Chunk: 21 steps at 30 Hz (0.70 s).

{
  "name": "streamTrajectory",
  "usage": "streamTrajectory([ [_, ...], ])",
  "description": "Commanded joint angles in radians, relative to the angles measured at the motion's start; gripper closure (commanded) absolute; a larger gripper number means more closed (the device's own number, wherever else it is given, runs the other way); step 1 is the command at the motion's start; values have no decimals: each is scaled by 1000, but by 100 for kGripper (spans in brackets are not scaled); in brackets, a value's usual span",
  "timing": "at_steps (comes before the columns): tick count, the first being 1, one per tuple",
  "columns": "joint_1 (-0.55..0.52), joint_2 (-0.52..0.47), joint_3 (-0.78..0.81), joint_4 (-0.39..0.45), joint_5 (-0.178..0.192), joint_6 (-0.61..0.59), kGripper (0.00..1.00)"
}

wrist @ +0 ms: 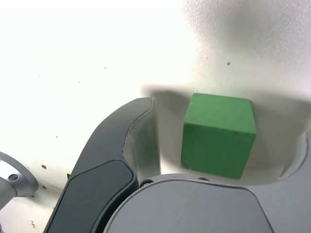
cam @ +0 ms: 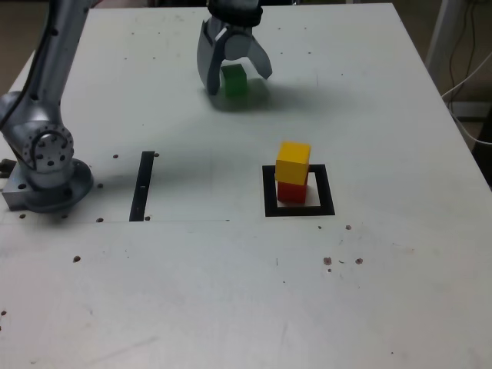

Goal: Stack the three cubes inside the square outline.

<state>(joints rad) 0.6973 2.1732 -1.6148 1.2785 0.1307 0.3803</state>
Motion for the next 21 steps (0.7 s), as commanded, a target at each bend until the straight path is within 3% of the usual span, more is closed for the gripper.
streamTrajectory([
  [1,2,7,-9,0,-2,2,6],
  [5,2,13,-21,4,-1,2,11],
  [7,3,14,-26,4,1,1,18],
  [16,3,8,-37,-13,21,3,66],
  [21,2,10,-39,-14,20,6,70],
])
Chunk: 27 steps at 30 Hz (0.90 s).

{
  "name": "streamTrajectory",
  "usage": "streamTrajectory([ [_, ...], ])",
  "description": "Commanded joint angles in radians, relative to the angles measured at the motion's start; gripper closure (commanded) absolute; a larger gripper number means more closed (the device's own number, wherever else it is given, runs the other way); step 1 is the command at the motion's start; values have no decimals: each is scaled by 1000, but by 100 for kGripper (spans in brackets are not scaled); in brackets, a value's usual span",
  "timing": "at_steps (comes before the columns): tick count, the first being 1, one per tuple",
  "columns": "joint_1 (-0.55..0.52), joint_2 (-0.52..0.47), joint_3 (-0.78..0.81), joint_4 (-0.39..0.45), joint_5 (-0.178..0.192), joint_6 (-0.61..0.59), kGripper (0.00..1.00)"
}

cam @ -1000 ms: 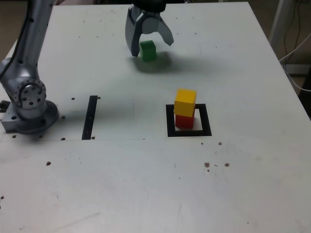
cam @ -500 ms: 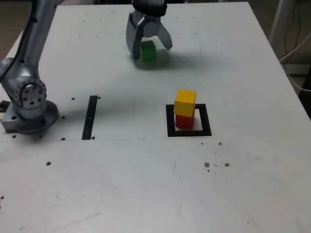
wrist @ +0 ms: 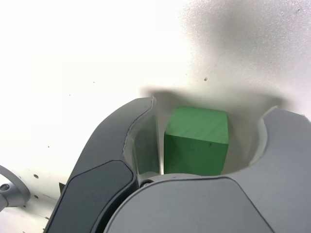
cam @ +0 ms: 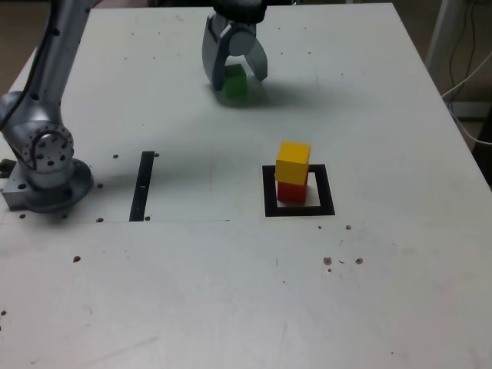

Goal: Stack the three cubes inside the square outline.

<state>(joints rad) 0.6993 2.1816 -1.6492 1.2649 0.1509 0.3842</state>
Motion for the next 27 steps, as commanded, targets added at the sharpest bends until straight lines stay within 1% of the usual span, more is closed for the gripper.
streamTrajectory([
  [1,0,1,-5,-1,-1,3,71],
  [20,0,-2,-8,2,-4,10,71],
  [27,-10,-55,-13,28,-8,16,71],
])
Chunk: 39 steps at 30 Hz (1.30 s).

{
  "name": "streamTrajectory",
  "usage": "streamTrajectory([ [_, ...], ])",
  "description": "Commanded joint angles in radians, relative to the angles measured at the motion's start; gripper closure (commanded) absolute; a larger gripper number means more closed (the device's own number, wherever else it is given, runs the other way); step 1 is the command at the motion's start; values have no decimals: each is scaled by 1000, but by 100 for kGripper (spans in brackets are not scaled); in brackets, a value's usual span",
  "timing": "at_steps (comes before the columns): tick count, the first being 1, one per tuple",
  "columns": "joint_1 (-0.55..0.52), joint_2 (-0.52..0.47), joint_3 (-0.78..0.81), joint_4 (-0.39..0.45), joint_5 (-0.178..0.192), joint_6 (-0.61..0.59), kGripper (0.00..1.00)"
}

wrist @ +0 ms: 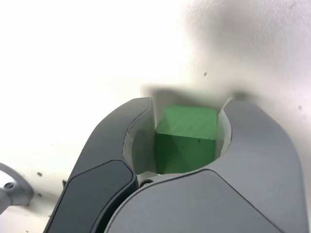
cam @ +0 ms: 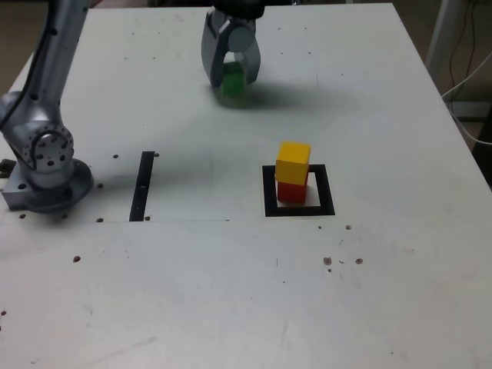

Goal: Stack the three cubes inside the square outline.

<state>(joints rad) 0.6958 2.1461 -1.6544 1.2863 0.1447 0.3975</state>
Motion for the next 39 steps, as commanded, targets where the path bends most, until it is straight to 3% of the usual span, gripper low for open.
streamTrajectory([
  [1,-12,-31,-10,15,-4,4,71],
  [10,-139,-114,-66,117,-31,11,71],
  [22,-360,-150,-236,273,-65,-15,71],
  [39,-598,-149,-272,317,-94,-109,71],
])
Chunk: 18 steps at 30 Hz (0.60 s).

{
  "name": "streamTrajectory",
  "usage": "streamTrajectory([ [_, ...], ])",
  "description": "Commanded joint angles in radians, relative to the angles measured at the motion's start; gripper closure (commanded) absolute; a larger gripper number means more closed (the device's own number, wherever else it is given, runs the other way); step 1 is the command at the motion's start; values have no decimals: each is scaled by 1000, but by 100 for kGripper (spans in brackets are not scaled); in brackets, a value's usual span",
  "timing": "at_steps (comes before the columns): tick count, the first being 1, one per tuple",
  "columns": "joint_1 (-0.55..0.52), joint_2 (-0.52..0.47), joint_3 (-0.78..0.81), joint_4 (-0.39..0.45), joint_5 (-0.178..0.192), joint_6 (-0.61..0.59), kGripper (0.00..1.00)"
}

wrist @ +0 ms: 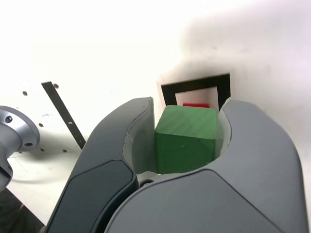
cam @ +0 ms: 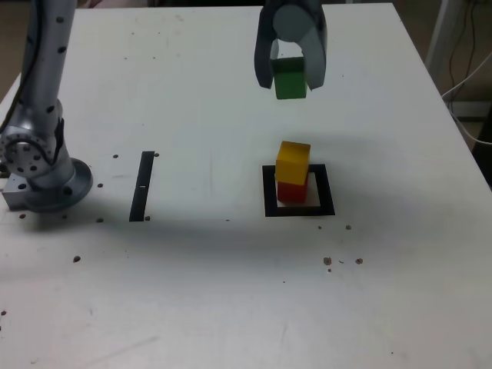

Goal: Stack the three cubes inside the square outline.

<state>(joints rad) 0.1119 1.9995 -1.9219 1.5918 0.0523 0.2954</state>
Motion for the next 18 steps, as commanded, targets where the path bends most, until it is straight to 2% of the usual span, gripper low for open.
streamTrajectory([
  [1,-28,1,-5,12,-2,-14,71],
  [10,-142,31,10,14,-3,-84,71],
  [18,-178,51,23,12,-6,-118,71],
])
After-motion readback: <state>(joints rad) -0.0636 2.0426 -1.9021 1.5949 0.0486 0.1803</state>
